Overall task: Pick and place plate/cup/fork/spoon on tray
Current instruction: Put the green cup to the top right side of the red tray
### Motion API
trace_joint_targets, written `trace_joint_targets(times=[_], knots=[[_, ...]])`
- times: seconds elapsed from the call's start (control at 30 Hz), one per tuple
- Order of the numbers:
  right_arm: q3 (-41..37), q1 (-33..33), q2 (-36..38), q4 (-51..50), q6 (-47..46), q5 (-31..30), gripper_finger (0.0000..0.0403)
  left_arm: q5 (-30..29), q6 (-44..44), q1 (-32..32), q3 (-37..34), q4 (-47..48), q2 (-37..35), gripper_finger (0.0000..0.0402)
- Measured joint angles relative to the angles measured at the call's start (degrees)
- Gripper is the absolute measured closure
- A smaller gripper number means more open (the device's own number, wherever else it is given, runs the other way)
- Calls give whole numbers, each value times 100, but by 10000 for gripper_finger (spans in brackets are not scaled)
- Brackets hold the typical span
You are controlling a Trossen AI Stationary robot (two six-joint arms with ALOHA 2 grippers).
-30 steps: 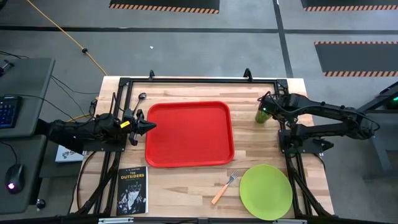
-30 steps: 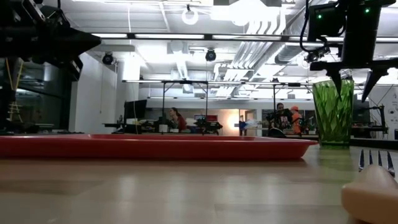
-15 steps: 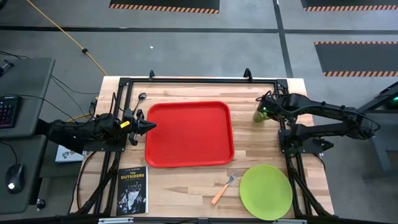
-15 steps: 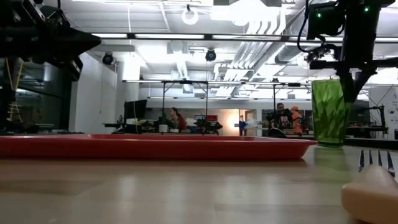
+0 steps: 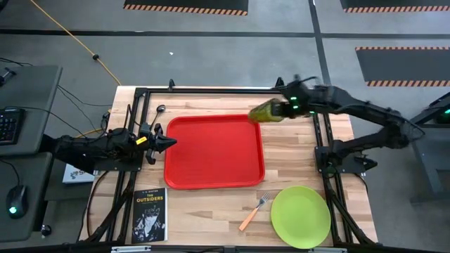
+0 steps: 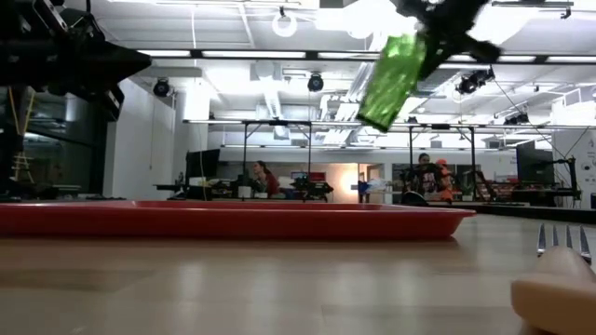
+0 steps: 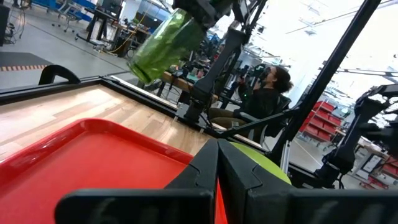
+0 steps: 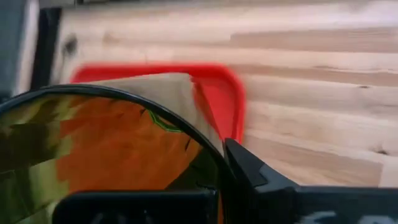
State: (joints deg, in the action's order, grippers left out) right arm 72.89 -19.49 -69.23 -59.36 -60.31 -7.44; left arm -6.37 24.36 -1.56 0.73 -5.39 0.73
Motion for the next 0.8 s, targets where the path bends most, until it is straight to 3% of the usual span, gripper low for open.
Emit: trace_joint_targets(times=[0.27, 0.43, 0.63, 0.8], knots=[[1300, 349, -2164, -629, 795, 99, 402, 0, 2, 0, 0, 0, 0, 401], [1857, 303, -3176, -874, 1275, -141, 402, 0, 0, 2, 0, 0, 0, 402], [2275, 177, -3921, -933, 1795, -61, 402, 0, -2, 1, 0, 0, 0, 402], [2474, 105, -4039, -1105, 2041, 46, 402, 0, 0, 1, 0, 0, 0, 402]])
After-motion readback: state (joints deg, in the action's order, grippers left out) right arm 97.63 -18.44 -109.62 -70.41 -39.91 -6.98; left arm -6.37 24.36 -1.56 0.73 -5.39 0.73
